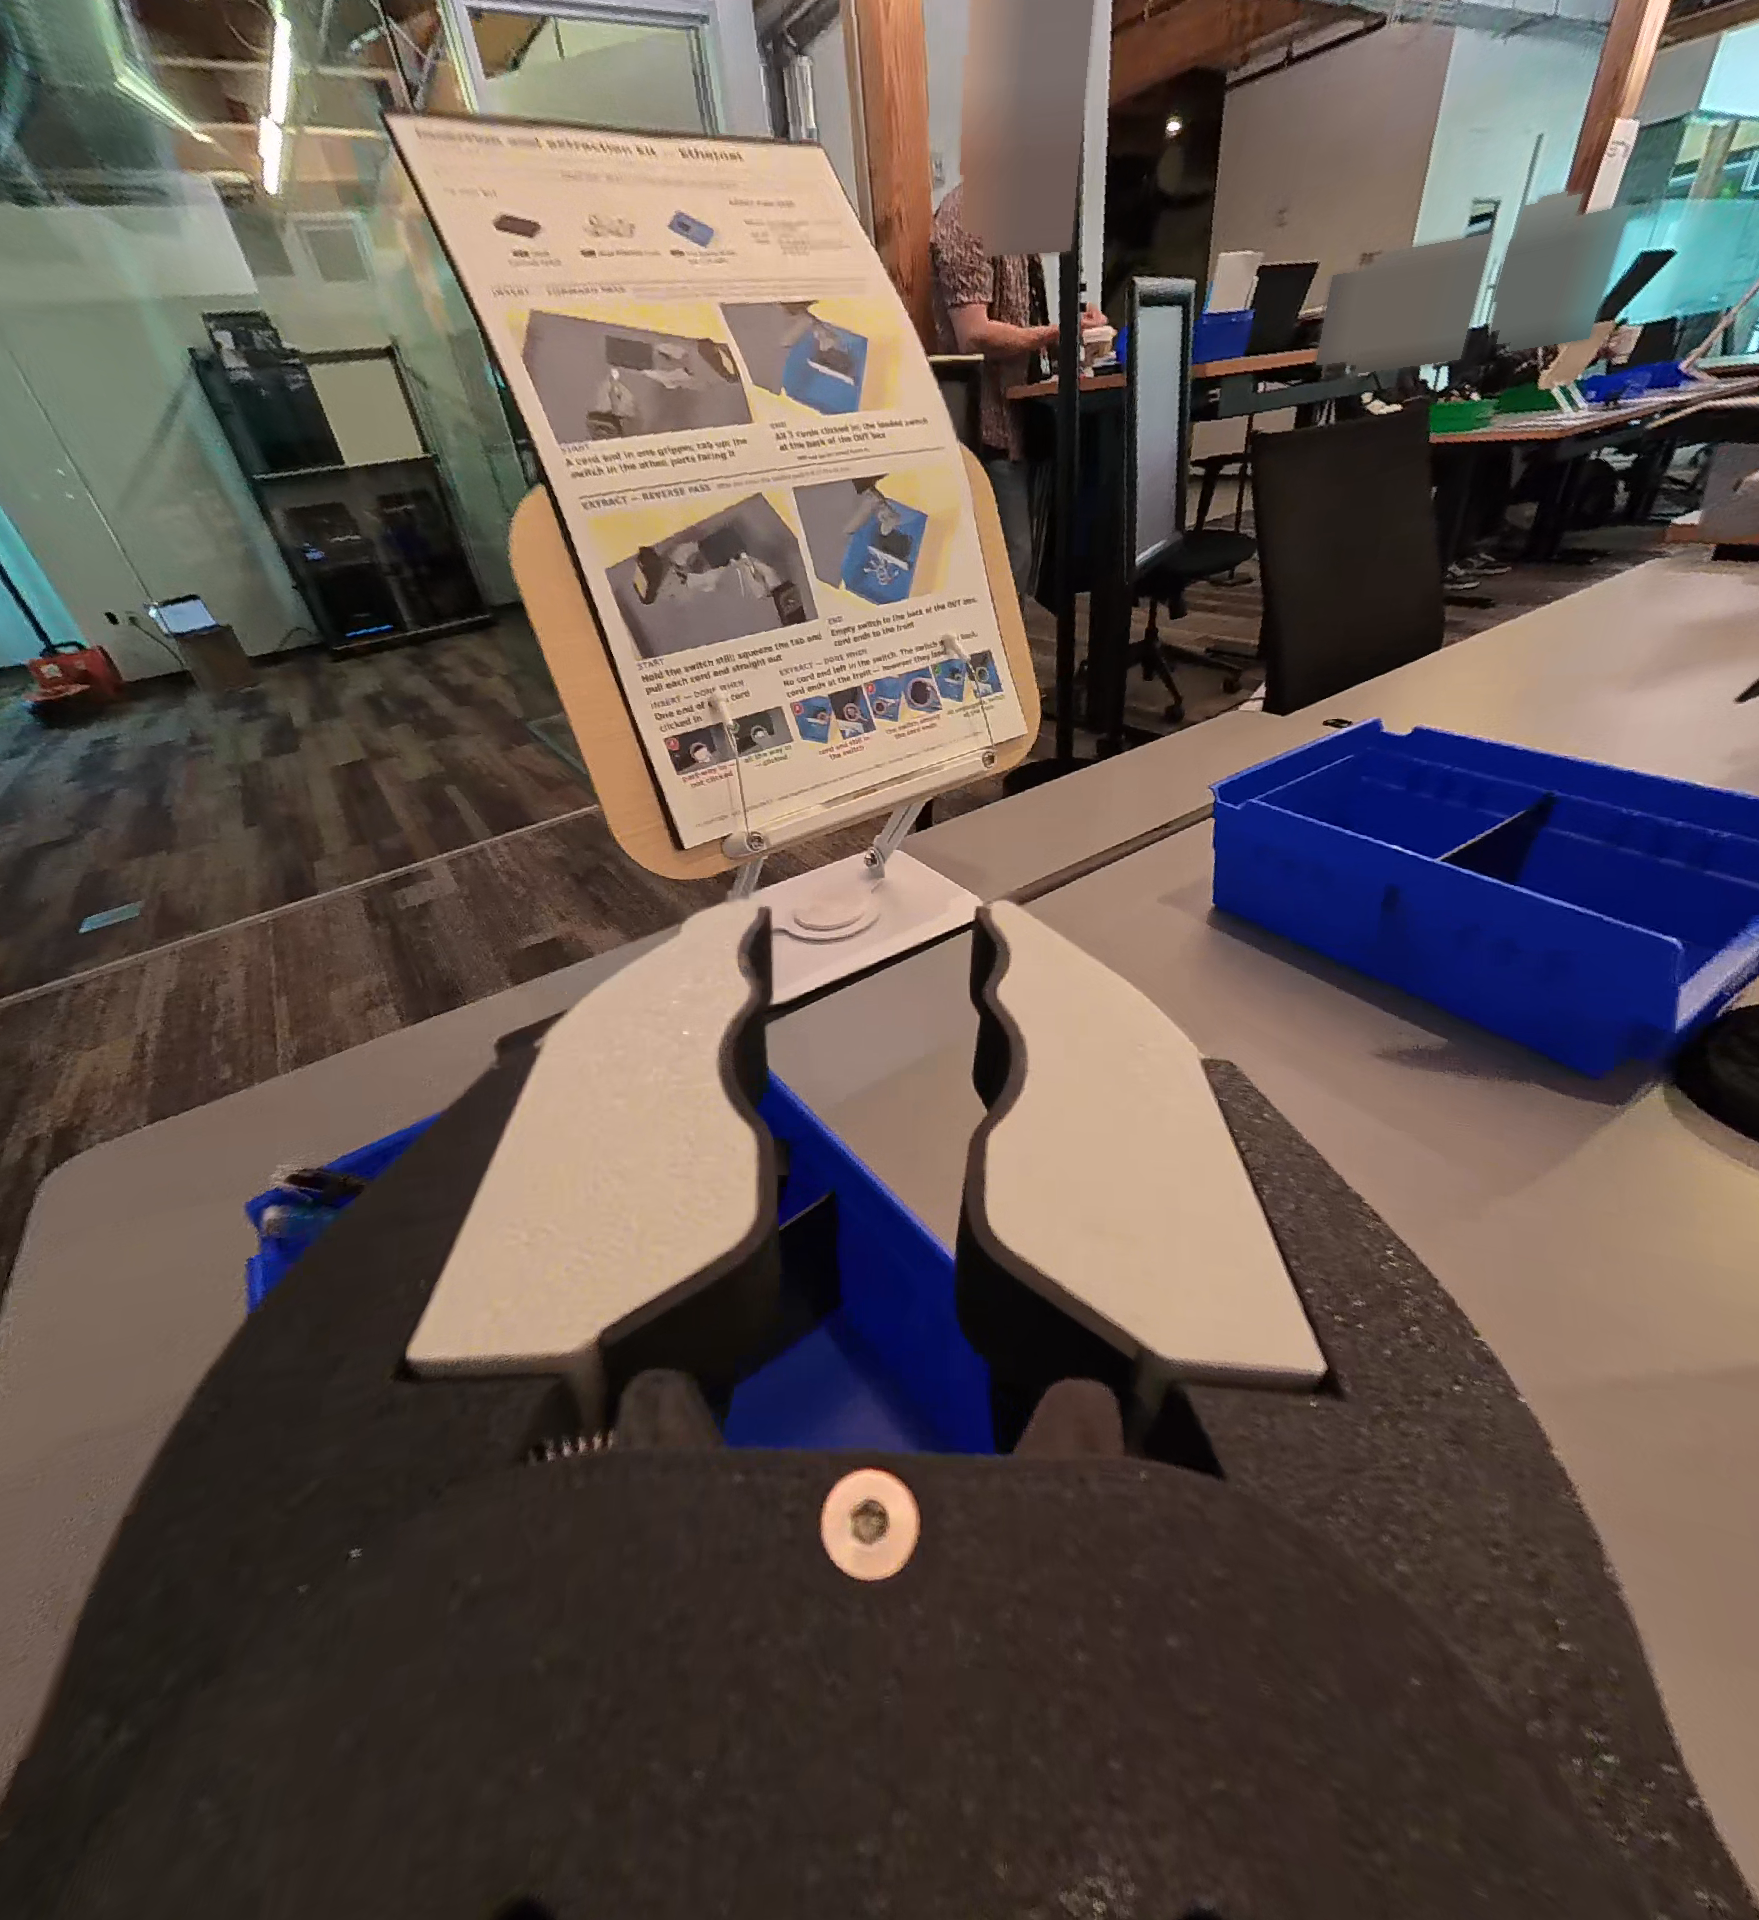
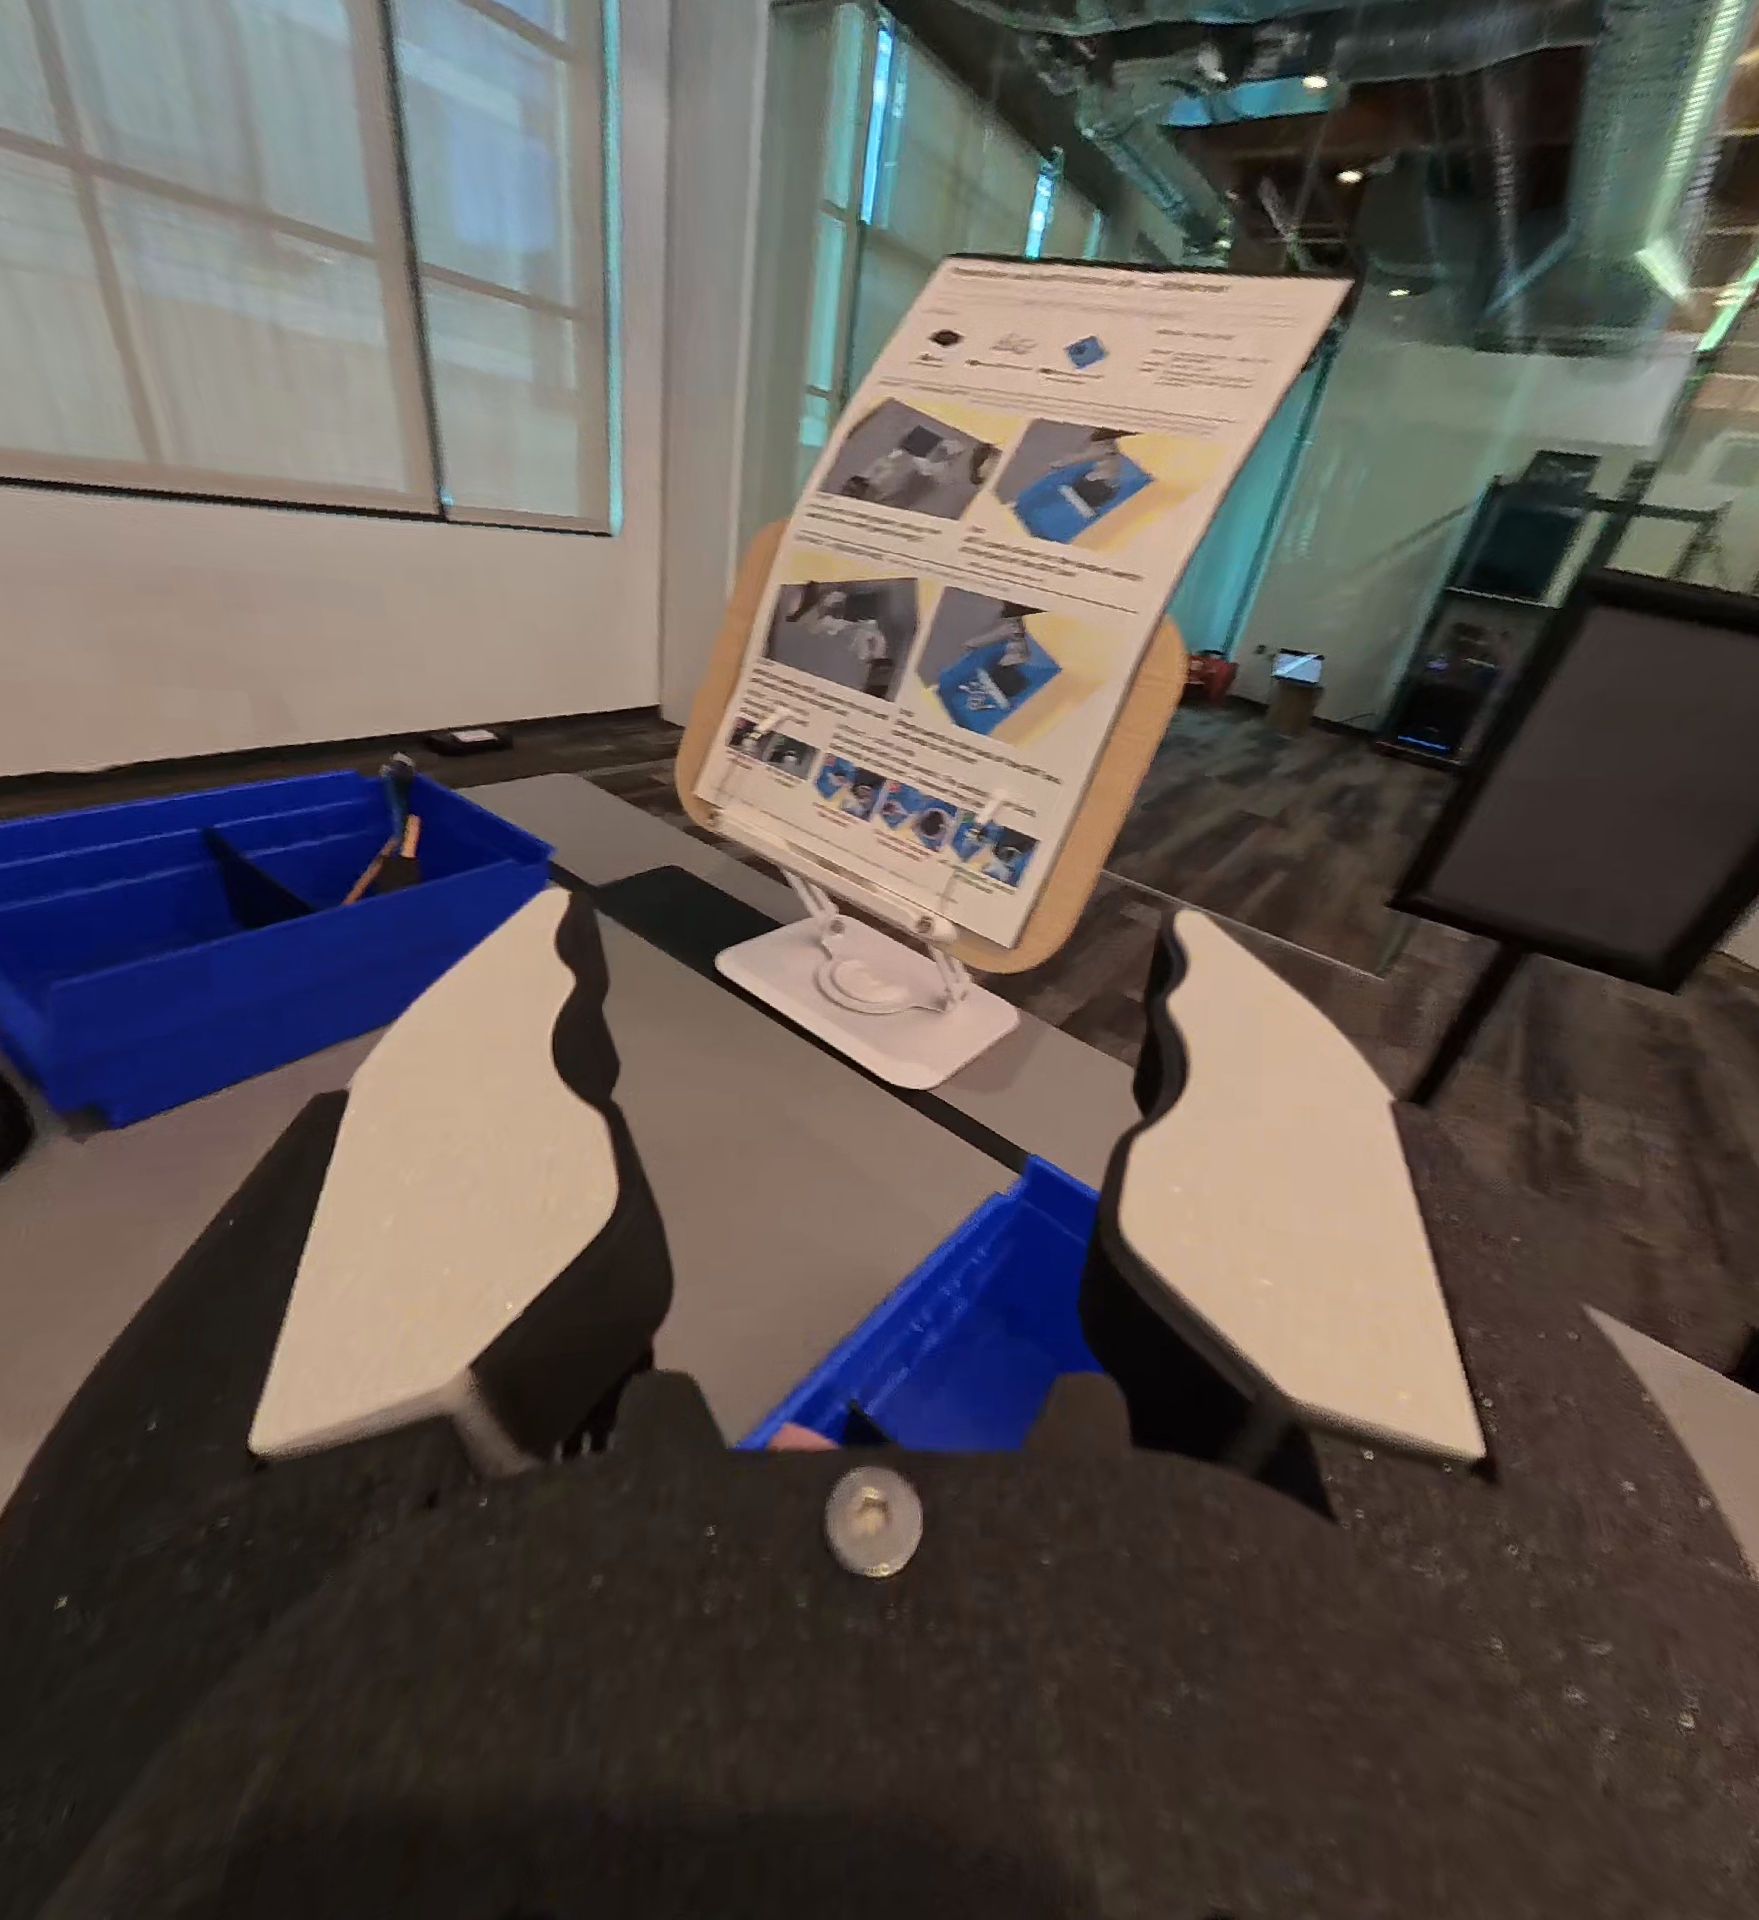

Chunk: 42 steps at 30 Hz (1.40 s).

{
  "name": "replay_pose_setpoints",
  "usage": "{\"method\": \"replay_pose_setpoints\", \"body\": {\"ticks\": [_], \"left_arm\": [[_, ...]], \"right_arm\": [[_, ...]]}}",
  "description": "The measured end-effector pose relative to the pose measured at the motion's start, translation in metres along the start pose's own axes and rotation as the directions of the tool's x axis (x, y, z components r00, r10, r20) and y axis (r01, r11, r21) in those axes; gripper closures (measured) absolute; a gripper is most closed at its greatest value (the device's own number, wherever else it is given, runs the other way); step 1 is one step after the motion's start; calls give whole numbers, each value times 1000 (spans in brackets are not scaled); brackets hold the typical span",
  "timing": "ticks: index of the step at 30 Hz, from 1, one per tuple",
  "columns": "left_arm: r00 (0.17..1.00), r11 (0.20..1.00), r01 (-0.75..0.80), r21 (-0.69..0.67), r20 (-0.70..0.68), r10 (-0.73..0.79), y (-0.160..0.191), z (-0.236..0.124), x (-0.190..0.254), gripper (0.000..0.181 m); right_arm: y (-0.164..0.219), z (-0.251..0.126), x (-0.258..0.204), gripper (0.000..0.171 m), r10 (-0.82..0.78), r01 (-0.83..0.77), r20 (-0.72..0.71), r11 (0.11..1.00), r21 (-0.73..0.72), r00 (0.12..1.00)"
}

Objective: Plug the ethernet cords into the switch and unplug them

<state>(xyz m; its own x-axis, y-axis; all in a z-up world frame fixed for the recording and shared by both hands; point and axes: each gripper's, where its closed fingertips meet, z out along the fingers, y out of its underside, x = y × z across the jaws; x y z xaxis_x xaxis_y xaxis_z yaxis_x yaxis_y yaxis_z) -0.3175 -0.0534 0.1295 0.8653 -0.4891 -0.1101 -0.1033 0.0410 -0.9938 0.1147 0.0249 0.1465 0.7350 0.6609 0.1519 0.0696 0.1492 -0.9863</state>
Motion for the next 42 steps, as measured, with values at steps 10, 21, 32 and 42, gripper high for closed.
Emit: {"method": "replay_pose_setpoints", "body": {"ticks": [10,21,32,42], "left_arm": [[1000,995,-5,-104,-3,5,22,32,-9,178],[994,958,10,-286,111,23,52,53,-61,181],[991,977,66,-202,125,-41,41,87,-54,180],[988,970,98,-225,142,-67,37,99,-53,178]], "right_arm": [[-31,37,-41,171,17,-77,224,961,264,974],[-26,82,-54,171,-104,54,258,980,192,960],[-6,89,-62,171,85,-132,361,985,108,929],[-10,86,-65,171,84,-129,345,985,111,935]]}}
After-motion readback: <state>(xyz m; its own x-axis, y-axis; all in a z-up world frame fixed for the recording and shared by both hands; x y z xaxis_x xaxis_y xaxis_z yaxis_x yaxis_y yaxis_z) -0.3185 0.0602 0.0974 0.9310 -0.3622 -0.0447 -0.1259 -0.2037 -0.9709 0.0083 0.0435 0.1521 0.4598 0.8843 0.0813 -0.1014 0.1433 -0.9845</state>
